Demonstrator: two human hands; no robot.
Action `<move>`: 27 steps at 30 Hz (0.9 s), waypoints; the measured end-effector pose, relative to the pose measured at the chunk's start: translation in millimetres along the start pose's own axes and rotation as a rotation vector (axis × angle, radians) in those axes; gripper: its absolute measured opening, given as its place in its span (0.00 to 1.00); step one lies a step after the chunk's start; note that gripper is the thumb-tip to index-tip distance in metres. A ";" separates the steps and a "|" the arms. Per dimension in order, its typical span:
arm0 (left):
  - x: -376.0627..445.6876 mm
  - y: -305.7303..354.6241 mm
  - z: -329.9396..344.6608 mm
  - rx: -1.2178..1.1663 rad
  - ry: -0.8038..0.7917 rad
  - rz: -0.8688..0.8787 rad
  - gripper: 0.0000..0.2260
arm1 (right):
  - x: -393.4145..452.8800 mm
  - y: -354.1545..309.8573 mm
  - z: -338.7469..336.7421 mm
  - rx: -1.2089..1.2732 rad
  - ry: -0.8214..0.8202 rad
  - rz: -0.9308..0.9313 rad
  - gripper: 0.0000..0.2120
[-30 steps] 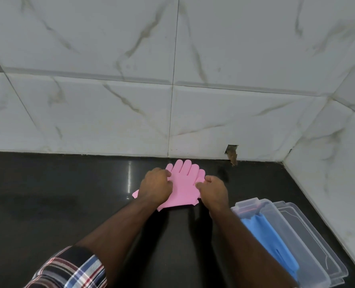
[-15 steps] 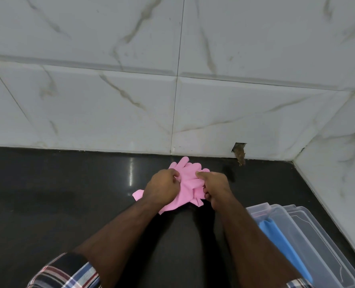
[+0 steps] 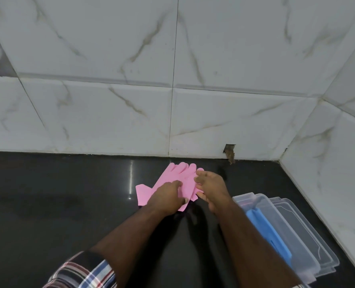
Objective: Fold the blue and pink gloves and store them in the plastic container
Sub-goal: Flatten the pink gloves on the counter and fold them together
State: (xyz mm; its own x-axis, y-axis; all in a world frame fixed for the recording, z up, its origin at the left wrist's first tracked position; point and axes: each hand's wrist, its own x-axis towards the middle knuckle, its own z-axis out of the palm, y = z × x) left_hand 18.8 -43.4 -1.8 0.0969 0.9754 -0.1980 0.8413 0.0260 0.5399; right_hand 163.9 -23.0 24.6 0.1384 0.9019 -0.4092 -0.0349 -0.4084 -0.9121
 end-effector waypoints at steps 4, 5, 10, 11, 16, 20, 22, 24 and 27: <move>-15.7 3.5 12.2 0.124 -0.008 0.042 0.28 | -16.5 15.5 -12.2 -0.086 0.021 -0.002 0.20; -19.2 5.3 14.3 0.170 -0.021 0.058 0.27 | -20.6 18.8 -13.8 -0.109 0.022 0.006 0.20; -30.3 14.8 22.9 0.367 -0.109 0.038 0.20 | -38.7 33.4 -19.2 -0.194 -0.010 0.037 0.18; -32.3 15.9 24.5 0.385 -0.123 0.037 0.20 | -41.3 36.2 -19.7 -0.208 -0.022 0.033 0.19; -39.7 19.2 21.8 0.225 -0.082 -0.001 0.19 | -54.9 38.6 -25.5 -0.236 -0.039 0.031 0.17; -44.9 23.5 6.0 -0.109 0.057 0.021 0.13 | -65.0 36.6 -26.6 -0.220 -0.076 0.000 0.15; -49.7 30.4 -10.8 -0.237 0.115 0.017 0.14 | -67.7 35.2 -25.4 -0.248 -0.085 -0.022 0.18; -52.5 34.6 -30.1 -0.296 0.175 0.013 0.17 | -71.2 33.6 -23.5 -0.298 -0.098 -0.051 0.22; -56.9 39.3 -58.2 -0.393 0.260 0.051 0.15 | -76.3 31.2 -21.7 -0.396 -0.114 -0.132 0.27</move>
State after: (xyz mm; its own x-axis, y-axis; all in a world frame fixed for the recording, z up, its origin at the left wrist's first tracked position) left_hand 15.5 -85.2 78.2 -0.0451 0.9988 0.0212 0.5692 0.0082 0.8222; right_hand 173.8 -107.6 27.9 0.0052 0.9508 -0.3097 0.3612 -0.2906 -0.8860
